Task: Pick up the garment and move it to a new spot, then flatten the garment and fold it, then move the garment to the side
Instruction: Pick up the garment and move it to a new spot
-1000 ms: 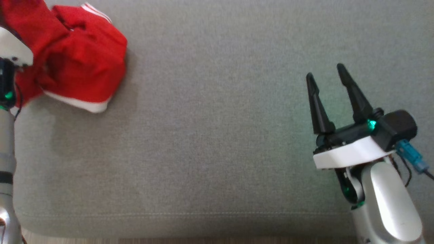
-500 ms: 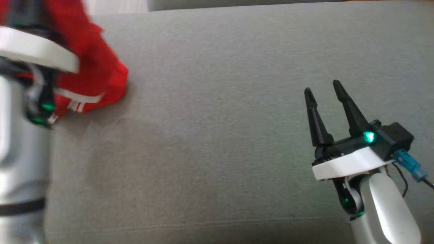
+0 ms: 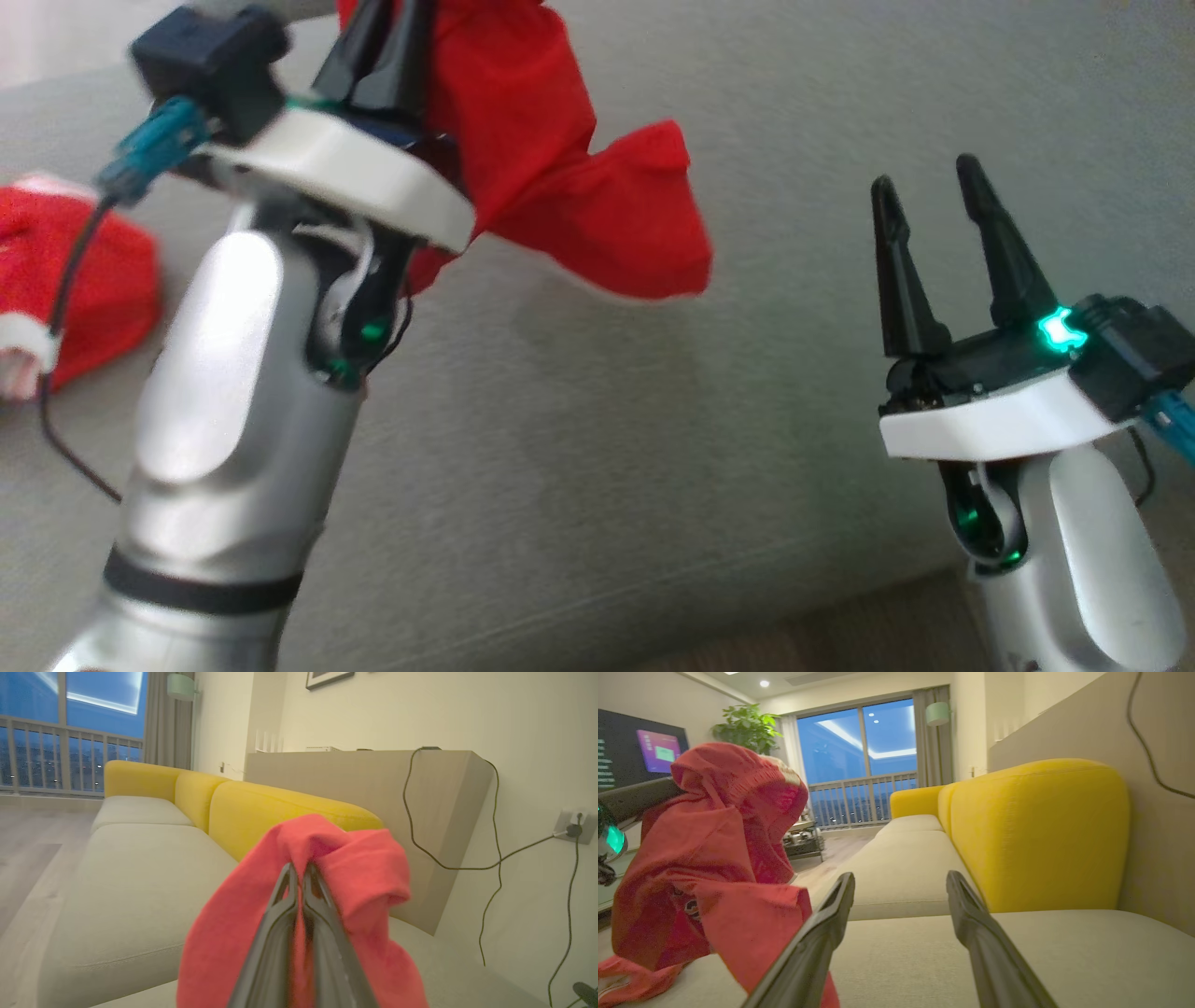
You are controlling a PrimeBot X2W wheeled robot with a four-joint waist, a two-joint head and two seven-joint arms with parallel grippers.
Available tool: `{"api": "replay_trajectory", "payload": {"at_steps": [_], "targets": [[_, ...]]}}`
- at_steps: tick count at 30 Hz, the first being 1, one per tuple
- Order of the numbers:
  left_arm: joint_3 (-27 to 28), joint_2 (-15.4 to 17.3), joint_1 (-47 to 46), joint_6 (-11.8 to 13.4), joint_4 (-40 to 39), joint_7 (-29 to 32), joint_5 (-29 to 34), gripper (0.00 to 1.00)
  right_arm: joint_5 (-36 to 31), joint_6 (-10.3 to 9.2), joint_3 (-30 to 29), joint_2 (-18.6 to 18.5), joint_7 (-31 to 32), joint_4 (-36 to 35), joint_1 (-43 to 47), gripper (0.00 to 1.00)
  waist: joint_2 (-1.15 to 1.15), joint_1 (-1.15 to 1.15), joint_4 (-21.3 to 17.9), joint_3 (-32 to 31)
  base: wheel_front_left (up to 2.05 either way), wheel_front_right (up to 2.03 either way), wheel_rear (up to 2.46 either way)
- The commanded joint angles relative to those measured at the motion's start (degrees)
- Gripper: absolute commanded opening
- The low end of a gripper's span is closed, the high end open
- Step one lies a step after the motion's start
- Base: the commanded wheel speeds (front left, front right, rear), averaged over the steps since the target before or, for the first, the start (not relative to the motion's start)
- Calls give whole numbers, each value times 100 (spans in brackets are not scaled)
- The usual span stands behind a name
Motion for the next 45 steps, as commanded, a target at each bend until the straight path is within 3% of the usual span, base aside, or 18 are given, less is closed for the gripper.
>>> {"api": "replay_trajectory", "payload": {"at_steps": [1, 8, 11, 12, 13, 19, 24, 28, 32, 39, 45], "targets": [[122, 59, -473, 16, -69, -106, 121, 0, 67, -1, 112, 8, -51, -246, -212, 100, 0, 0, -467, 310, 0, 0, 0], [-192, -230, -932, 159, 931, -493, 325, 0, 311, -1, 186, 8, -51, -492, -350, 100, 0, 0, -1181, 667, 0, 0, 0], [-354, -256, -1018, 257, 1819, -627, 505, 0, 456, -1, 208, 8, -51, -568, -362, 100, 0, 0, -1430, 797, 0, 0, 0], [-394, -257, -1026, 289, 2055, -658, 556, 24, 472, -1, 215, 8, -51, -575, -355, 100, 0, 0, -1466, 817, 0, 0, 0], [-437, -258, -1031, 327, 2290, -687, 612, 100, 484, -1, 217, 8, -51, -580, -345, 100, 0, 0, -1490, 832, 0, 0, 0], [-679, -311, -1102, 222, 3197, -1026, 697, 100, 449, -1, 145, 8, -51, -558, -286, 100, 0, 0, -1370, 811, 0, 0, 0], [-757, -372, -1138, 174, 3202, -1309, 586, 100, 260, -1, 92, 8, -51, -504, -265, 100, 0, 0, -922, 618, 0, 0, 0], [-608, -363, -1002, 248, 2803, -1417, 502, 100, 80, -1, 61, 8, -51, -440, -223, 100, 0, 0, -459, 337, 0, 0, 0], [-452, -151, -672, 323, 2288, -1434, 578, 100, -70, -1, 77, 8, -51, -376, -151, 100, 0, 0, -103, 105, 0, 0, 0], [-97, 394, 969, 483, 950, -1438, 863, 100, -534, -1, 7, 8, -51, -123, 234, 100, 0, 0, 611, -397, 0, 0, 0], [365, 349, 2439, 662, -42, -1439, 1021, 100, -571, -1, -115, 8, -51, 30, 633, 100, 0, 0, 851, -707, 0, 0, 0]]}}
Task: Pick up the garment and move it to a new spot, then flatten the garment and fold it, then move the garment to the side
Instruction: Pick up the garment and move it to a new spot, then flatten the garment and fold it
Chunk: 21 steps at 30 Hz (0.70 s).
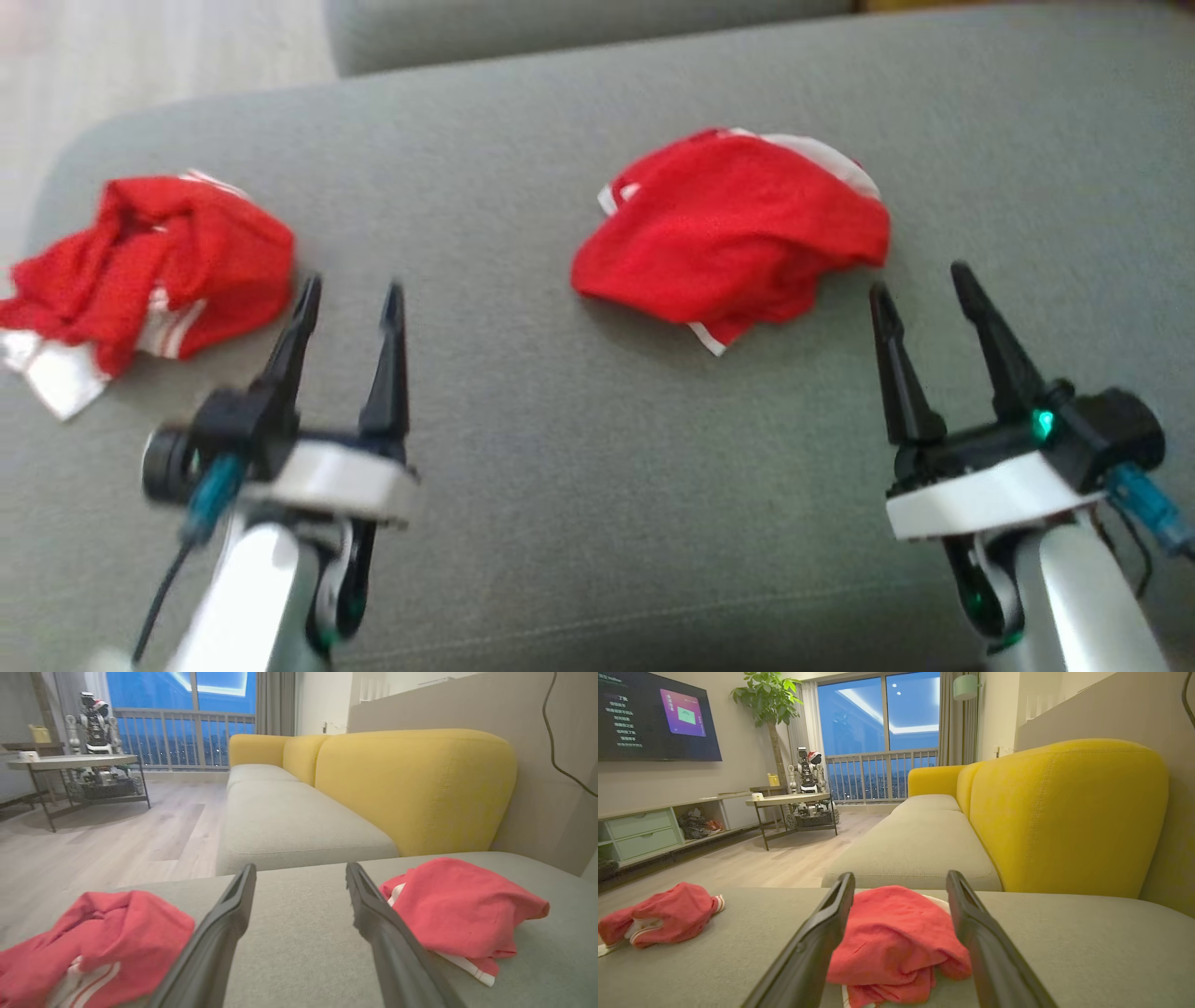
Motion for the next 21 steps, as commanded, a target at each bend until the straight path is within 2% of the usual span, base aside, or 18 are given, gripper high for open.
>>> {"api": "replay_trajectory", "payload": {"at_steps": [1, 9, 15, 21], "targets": [[347, -1, 30, 65, -382, -30, 85, 100, -27, -1, 112, 4, -37, -146, -21, 100, 0, 1, 219, -258, 0, 0, 0], [802, -456, 960, -43, -868, -30, 338, 100, -19, -1, 139, 4, -37, -18, 182, 100, 0, 1, 334, -392, 0, 0, 0], [713, -629, 948, -258, -825, -30, 533, 100, -48, -1, 89, 4, -37, 28, 141, 100, 0, 1, 565, -302, 0, 0, 0], [605, -691, 846, -300, -736, -30, 561, 100, -623, -1, 419, 4, 234, 326, -260, 100, 0, 1, 949, -66, 0, 0, 0]]}}
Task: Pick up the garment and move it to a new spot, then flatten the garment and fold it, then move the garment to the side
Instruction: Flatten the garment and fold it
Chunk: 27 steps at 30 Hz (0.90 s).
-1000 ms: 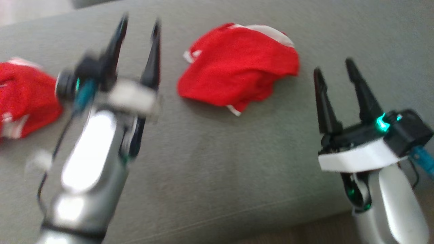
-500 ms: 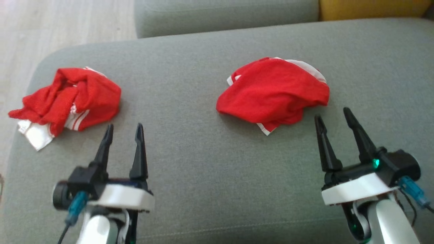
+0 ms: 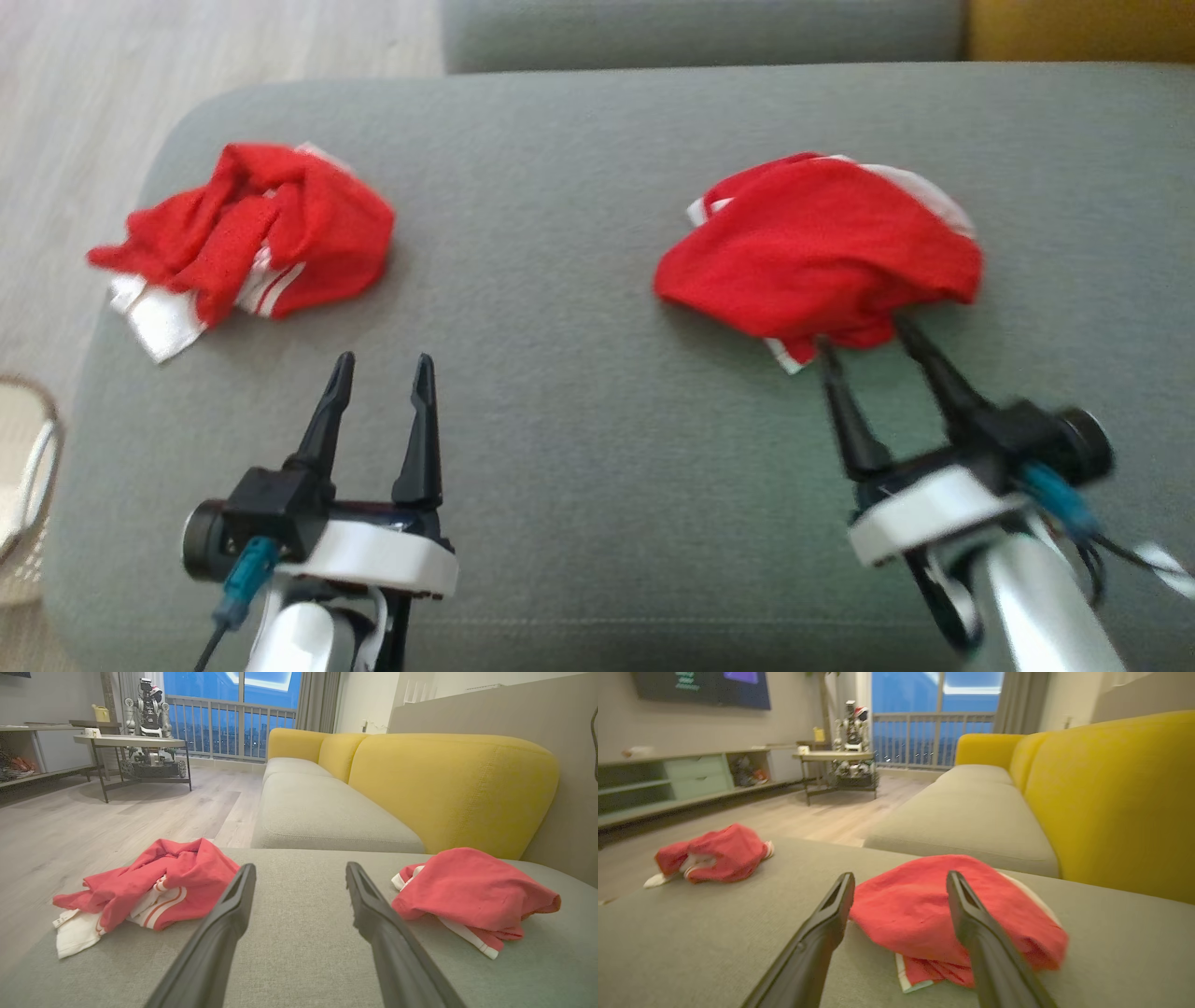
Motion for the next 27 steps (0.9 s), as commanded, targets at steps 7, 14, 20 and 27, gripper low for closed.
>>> {"api": "replay_trajectory", "payload": {"at_steps": [7, 14, 20, 27], "targets": [[-112, -29, -441, 71, -163, -30, -292, 100, -1187, -1, 541, -63, 441, 1112, -1290, 100, 0, 1, 663, 436, 0, 0, 0], [-344, -30, -578, 195, -138, -30, -478, 100, -1894, -1, 328, -319, 604, 2208, -1899, 100, 0, 1, 1035, 604, 0, 0, 0], [-460, -31, -652, 314, -115, -30, -610, 100, -2566, -1, 221, -425, 390, 2699, -2284, 100, 0, 1, 1247, 727, 0, 0, 0], [-691, -31, -832, 402, -106, -30, -430, 100, -3177, -1, -94, -374, 378, 3173, -2551, 100, 0, 1, 1406, 849, 0, 0, 0]]}}
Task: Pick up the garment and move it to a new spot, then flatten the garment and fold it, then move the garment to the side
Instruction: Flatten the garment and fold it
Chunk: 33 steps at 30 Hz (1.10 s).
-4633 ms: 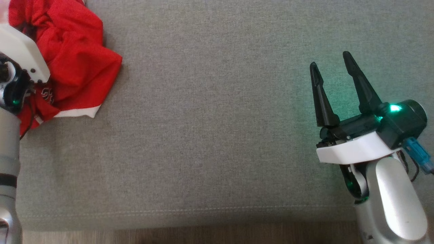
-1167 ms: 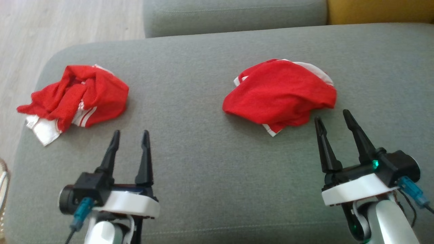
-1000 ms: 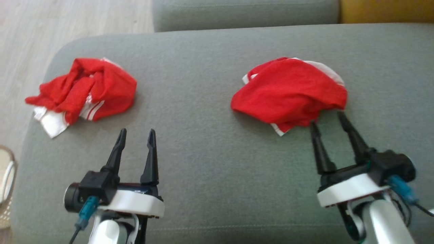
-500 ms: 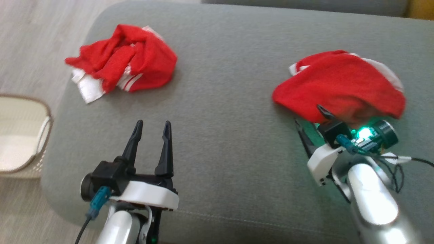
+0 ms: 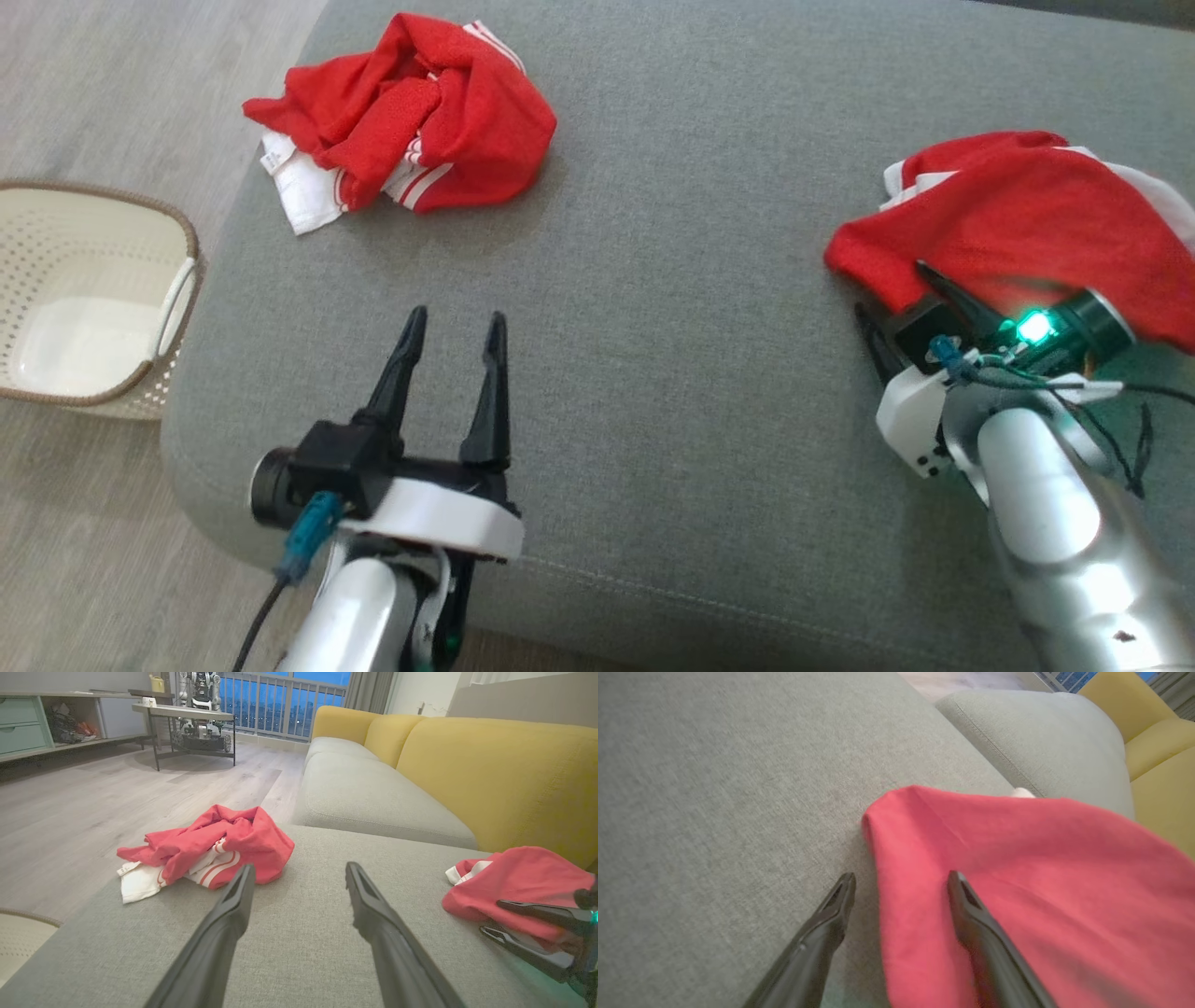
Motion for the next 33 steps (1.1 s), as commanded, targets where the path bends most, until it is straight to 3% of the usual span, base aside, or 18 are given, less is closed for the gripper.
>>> {"api": "replay_trajectory", "payload": {"at_steps": [1, 2, 6, 10, 14, 17, 20, 24, 27, 33], "targets": [[143, 3, -246, 37, -172, -30, 45, 100, -54, -2, 34, 71, -16, -103, -265, 84, 0, -1, 16, 26, 0, 0, 0], [118, 3, -259, 52, -171, -30, 55, 100, -108, -2, -13, 82, -39, -52, -309, 0, 0, -1, 21, 36, 0, 0, 0], [78, 3, -273, 86, -135, -30, 49, 100, -103, -2, -227, 202, -308, 63, -449, 0, 0, -1, -6, -10, 0, 0, 0], [156, 3, -193, 44, -29, -30, 40, 100, 312, -2, -180, 388, -579, 30, -538, 0, 0, -1, -159, -258, 0, 0, 0], [203, 3, -110, -8, 34, -30, 78, 100, 1359, -2, 540, 425, -636, -179, -754, 0, 0, -1, -309, -527, 0, 0, 0], [253, 3, -20, -24, 54, -30, 116, 100, 2554, -2, 1077, 428, -641, -807, -986, 0, 0, -1, -457, -690, 0, 0, 0], [310, 3, 78, -36, 53, -30, 154, 100, 3284, -2, 1253, 428, -643, -1523, -1239, 0, 0, -1, -609, -800, 0, 0, 0], [373, 3, 184, -64, 35, -30, 192, 100, 4014, -2, 917, 429, -643, -2302, -1479, 0, 0, -1, -798, -861, 0, 0, 0], [400, 3, 211, -81, 22, -30, 214, 100, 4010, -2, 600, 429, -643, -2468, -1495, 0, 0, -1, -888, -848, 0, 0, 0], [398, 3, 185, -121, -5, -30, 266, 100, 3659, -2, -476, 365, -614, -1939, -1013, 0, 0, -1, -1095, -687, 0, 0, 0]]}}
